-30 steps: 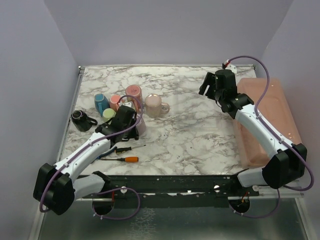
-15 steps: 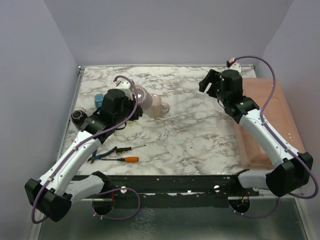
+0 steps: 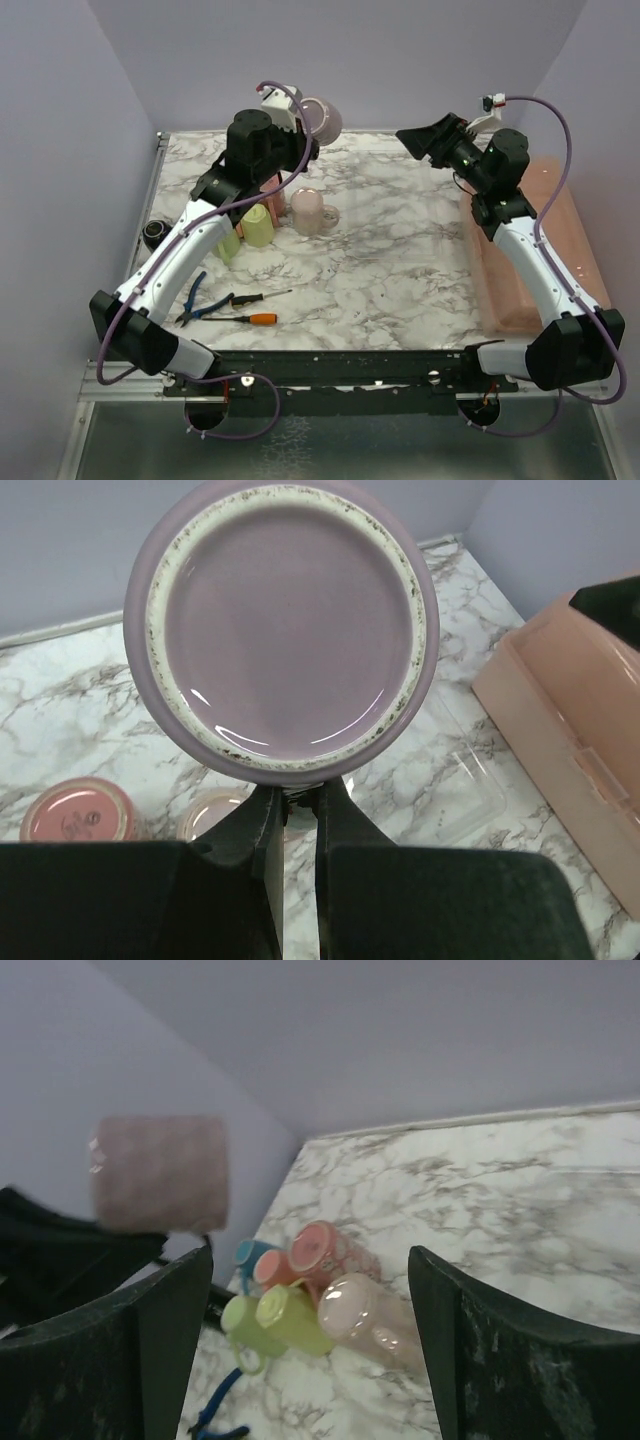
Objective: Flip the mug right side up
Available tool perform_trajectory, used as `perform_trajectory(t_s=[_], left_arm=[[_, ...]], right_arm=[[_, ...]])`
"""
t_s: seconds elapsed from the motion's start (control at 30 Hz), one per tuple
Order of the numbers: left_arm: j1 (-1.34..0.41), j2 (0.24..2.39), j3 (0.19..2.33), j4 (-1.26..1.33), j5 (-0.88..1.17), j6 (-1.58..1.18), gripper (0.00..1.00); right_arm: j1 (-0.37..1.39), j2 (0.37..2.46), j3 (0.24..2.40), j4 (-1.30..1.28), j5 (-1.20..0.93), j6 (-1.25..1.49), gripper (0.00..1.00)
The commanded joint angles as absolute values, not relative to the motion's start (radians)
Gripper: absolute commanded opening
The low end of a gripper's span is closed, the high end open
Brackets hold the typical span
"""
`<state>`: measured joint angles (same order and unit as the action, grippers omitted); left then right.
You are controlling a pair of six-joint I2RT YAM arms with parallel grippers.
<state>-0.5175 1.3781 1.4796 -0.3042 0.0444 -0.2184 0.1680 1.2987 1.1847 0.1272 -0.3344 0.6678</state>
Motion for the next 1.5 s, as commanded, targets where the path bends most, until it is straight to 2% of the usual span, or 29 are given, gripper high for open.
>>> perform_trajectory(t_s=[0.0,0.27,0.4,0.57,0.83,1.13,1.47], left_arm=[[-0.518,1.44,1.614,-0.127,0.179,-0.209,0.0],[-0.518,1.464,1.652,0.083,0.424,-0.297,0.0],[-0.518,1.479,1.667,0.197,0.516,-0.401,0.0],[-0.519,1.499,1.642,0.415,0.638,-0.576,0.0],[-0.518,1.516,1.631,0.566,0.696,-0.71,0.0],[-0.519,1.514,1.611,0.596,0.718,-0.752,0.0],[-0.523,1.502,1.577,0.597,0.706,-0.748,0.0]], right_arm=[[0.173,1.293,1.121,0.48,-0.7,0.771,0.84],[0.175,1.392,1.107,0.918,-0.979,1.03,0.91],[0.183,1.446,1.105,1.173,-1.017,1.211,0.93],[0.24,1.47,1.149,1.165,-1.001,1.215,0.92],[0.262,1.512,1.174,1.236,-0.837,1.308,0.89],[0.267,1.558,1.279,1.219,-0.8,1.335,0.79],[0.287,1.561,1.304,1.181,-0.802,1.312,0.55]])
